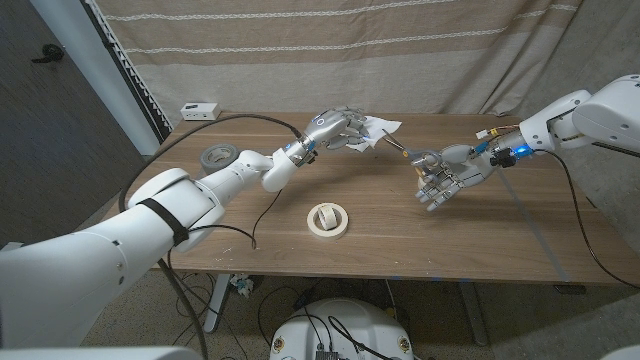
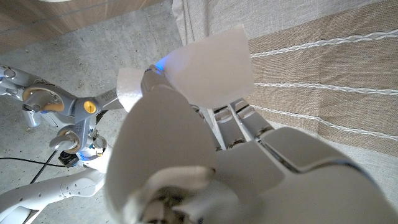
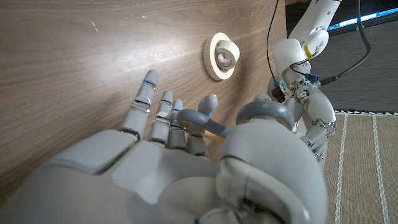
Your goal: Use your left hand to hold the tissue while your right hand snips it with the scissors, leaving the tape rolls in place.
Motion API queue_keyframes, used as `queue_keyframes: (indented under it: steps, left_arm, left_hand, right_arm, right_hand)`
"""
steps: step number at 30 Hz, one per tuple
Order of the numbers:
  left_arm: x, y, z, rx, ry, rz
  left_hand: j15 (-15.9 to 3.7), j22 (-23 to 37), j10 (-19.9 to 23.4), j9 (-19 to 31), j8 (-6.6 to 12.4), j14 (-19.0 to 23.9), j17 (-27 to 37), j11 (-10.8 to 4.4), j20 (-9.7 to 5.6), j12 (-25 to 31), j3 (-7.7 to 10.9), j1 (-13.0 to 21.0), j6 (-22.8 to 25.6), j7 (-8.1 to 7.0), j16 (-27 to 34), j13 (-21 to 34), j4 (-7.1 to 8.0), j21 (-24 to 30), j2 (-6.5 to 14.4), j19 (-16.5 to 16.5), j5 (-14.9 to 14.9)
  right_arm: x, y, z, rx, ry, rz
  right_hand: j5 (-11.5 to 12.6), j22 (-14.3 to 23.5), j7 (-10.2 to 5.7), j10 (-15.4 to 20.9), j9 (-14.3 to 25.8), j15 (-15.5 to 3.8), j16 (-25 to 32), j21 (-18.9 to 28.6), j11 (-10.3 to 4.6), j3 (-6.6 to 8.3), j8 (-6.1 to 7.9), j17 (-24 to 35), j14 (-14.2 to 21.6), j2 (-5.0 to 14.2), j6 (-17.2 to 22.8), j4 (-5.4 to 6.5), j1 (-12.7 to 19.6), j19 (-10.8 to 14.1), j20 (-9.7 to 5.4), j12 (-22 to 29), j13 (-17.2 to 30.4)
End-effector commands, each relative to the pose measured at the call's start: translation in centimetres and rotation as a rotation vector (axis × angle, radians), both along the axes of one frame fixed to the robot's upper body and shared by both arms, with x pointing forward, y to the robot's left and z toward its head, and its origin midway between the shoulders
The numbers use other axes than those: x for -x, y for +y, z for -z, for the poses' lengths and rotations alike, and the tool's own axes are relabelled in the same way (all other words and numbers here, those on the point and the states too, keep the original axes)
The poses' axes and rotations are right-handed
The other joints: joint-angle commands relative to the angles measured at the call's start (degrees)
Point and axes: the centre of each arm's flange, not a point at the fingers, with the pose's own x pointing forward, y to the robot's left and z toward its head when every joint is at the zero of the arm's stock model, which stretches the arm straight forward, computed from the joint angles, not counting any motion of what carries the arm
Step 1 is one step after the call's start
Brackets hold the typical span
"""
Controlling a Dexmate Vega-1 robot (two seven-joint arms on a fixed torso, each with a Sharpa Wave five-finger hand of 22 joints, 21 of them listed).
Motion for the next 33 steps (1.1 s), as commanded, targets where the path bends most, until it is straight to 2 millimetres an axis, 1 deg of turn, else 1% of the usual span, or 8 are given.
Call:
queue_keyframes:
  steps: [1, 3, 6, 9, 17, 20, 23, 33]
  left_arm:
    - [0.22, -0.45, 0.14, -0.006, 0.001, 0.015]
    - [0.28, -0.52, 0.16, -0.008, 0.000, 0.018]
    - [0.38, -0.56, 0.28, -0.008, 0.001, 0.025]
    - [0.48, -0.59, 0.48, -0.019, -0.002, 0.029]
    - [0.65, -0.60, 0.63, -0.035, -0.003, 0.038]
    - [0.68, -0.62, 0.73, -0.040, -0.004, 0.039]
    - [0.70, -0.64, 0.77, -0.042, -0.003, 0.041]
    - [0.68, -0.52, 0.68, -0.038, -0.007, 0.038]
  left_hand:
    - [-9.51, 0.3, 0.8, 3.2, 0.31, 0.6, 0.2, -0.08, -7.81, -0.1, -0.60, 0.6, 1.2, -0.18, 0.2, 0.2, 0.10, 0.4, 0.3, 0.2, 0.5]
    - [-9.51, 0.3, 0.8, 3.2, 0.30, 0.6, 0.2, -0.08, -7.80, -0.2, -0.64, 0.6, 1.2, -0.17, 0.2, 0.2, 0.14, 0.4, 0.3, 0.3, 0.5]
    - [-9.51, 0.3, 0.8, 3.2, 0.31, 0.7, 0.2, -0.08, -7.80, -0.2, -0.67, 0.7, 1.3, -0.18, 0.2, 0.2, 0.14, 0.4, 0.3, 0.3, 0.5]
    - [-9.50, 0.3, 0.9, 3.2, 0.28, 0.7, 0.2, -0.07, -7.80, -0.2, -0.72, 0.7, 1.3, -0.19, 0.2, 0.3, 0.16, 0.4, 0.3, 0.3, 0.5]
    - [-9.50, 0.3, 0.9, 3.2, 0.27, 0.7, 0.2, -0.08, -7.79, -0.3, -0.86, 0.6, 1.4, -0.18, 0.2, 0.2, 0.18, 0.5, 0.3, 0.3, 0.6]
    - [-9.50, 0.3, 0.9, 3.2, 0.27, 0.7, 0.1, -0.08, -7.79, -0.3, -0.85, 0.6, 1.5, -0.19, 0.2, 0.2, 0.17, 0.5, 0.3, 0.3, 0.6]
    - [-9.50, 0.3, 0.9, 3.1, 0.25, 0.6, 0.1, -0.08, -7.79, -0.4, -0.87, 0.6, 1.5, -0.19, 0.2, 0.1, 0.18, 0.5, 0.3, 0.3, 0.6]
    - [-9.49, 0.3, 1.0, 3.1, 0.19, 0.6, 0.1, -0.09, -7.77, -0.4, -0.90, 0.7, 1.6, -0.20, 0.1, 0.1, 0.17, 0.5, 0.3, 0.3, 0.7]
  right_arm:
    - [0.06, -0.24, 0.15, -0.006, 0.008, 0.009]
    - [0.09, -0.30, 0.14, -0.005, 0.005, 0.010]
    - [0.15, -0.40, 0.22, -0.008, 0.005, 0.015]
    - [0.24, -0.39, 0.25, -0.008, 0.002, 0.013]
    - [0.42, -0.53, -0.24, -0.003, -0.012, 0.018]
    - [0.40, -0.39, -0.17, -0.001, -0.008, 0.012]
    - [0.31, -0.24, 0.02, -0.001, -0.001, 0.008]
    - [0.46, -0.31, 0.15, 0.001, 0.000, 0.017]
  right_hand:
    - [-0.1, 0.0, 3.27, 0.2, 0.3, -0.21, 0.1, -0.1, 0.19, -0.25, 0.09, 0.3, 0.6, 0.13, -0.2, -0.09, 0.5, 0.6, -0.10, -0.1, 0.0]
    - [-0.1, 0.0, 3.30, 0.2, 0.4, -0.26, 0.1, -0.1, 0.21, -0.26, 0.16, 0.3, 0.6, 0.13, -0.2, -0.08, 0.5, 0.6, -0.10, -0.1, 0.0]
    - [-0.2, 0.0, 3.19, 0.2, 0.0, -0.34, 0.1, -0.1, 0.29, -0.30, -0.12, 0.3, 0.7, 0.12, 0.0, -0.04, 0.4, 0.6, -0.11, -0.1, 0.0]
    - [-0.2, 0.0, 3.26, 0.1, 0.2, -0.36, 0.1, -0.1, 0.25, -0.31, -0.01, 0.3, 0.7, 0.10, 0.0, -0.05, 0.4, 0.7, -0.11, -0.2, 0.0]
    - [-0.1, 0.0, 3.24, 0.1, 0.2, -0.33, 0.1, -0.2, 0.23, -0.32, -0.07, 0.3, 0.8, 0.09, 0.1, -0.07, 0.5, 0.8, -0.11, -0.2, 0.0]
    - [-0.1, 0.0, 3.21, 0.1, 0.4, -0.34, 0.1, -0.2, 0.16, -0.32, -0.05, 0.3, 0.8, 0.08, -0.1, -0.08, 0.5, 0.8, -0.11, -0.2, 0.0]
    - [-0.1, 0.0, 3.23, -0.3, 0.4, -0.41, 0.1, -0.2, 0.27, -0.40, -0.50, 0.3, 0.9, 0.00, -1.4, -0.05, 0.4, 0.8, -0.10, -0.4, 0.0]
    - [-0.1, 0.0, 3.39, -0.4, 0.6, -0.56, 0.1, -0.2, 0.36, -0.42, -0.54, 0.3, 1.0, 0.05, -1.5, 0.01, 0.4, 0.9, -0.11, -0.5, 0.0]
